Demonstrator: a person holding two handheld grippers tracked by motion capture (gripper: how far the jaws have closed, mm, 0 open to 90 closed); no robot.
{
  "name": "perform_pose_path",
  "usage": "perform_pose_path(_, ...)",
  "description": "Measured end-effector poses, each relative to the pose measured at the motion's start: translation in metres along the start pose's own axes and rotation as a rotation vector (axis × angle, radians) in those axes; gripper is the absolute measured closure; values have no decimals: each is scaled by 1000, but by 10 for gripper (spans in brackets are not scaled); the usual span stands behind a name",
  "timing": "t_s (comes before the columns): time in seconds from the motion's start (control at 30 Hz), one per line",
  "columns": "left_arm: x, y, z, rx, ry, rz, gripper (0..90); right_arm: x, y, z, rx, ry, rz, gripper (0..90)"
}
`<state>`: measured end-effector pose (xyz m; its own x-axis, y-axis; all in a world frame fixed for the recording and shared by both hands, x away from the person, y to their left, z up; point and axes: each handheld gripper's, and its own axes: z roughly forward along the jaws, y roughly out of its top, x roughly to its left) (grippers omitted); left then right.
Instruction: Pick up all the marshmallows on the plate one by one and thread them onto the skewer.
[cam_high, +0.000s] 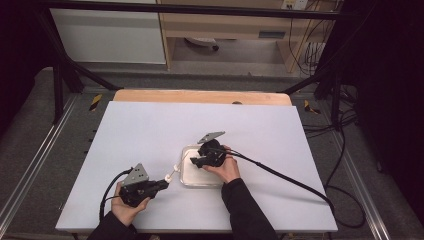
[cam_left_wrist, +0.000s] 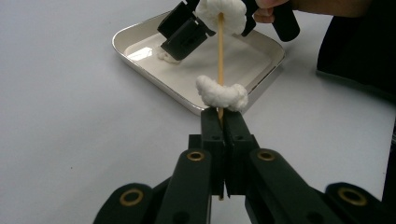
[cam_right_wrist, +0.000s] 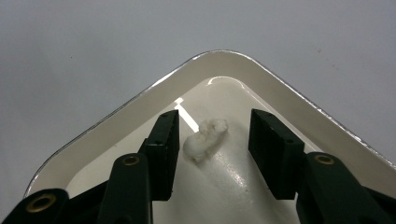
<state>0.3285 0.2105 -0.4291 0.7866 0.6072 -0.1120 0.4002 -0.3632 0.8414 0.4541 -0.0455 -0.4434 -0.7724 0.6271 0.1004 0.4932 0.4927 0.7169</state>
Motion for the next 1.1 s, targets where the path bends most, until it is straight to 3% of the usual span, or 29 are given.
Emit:
perform_pose_path(0.43,0,0,1,4,-3,3,888,2,-3,4,0,22,-31,665)
perform_pose_path(0.63,-1,0,2,5,-3,4,888,2,-3,4,0,20,-10,773)
perform_pose_path(0.93,-1,0,2,6,-4,7,888,1,-3,2,0,23,28,806)
perform_pose_path(1.1,-1,0,1,6,-5,8,888,1,1,-8,-20,44,37,810)
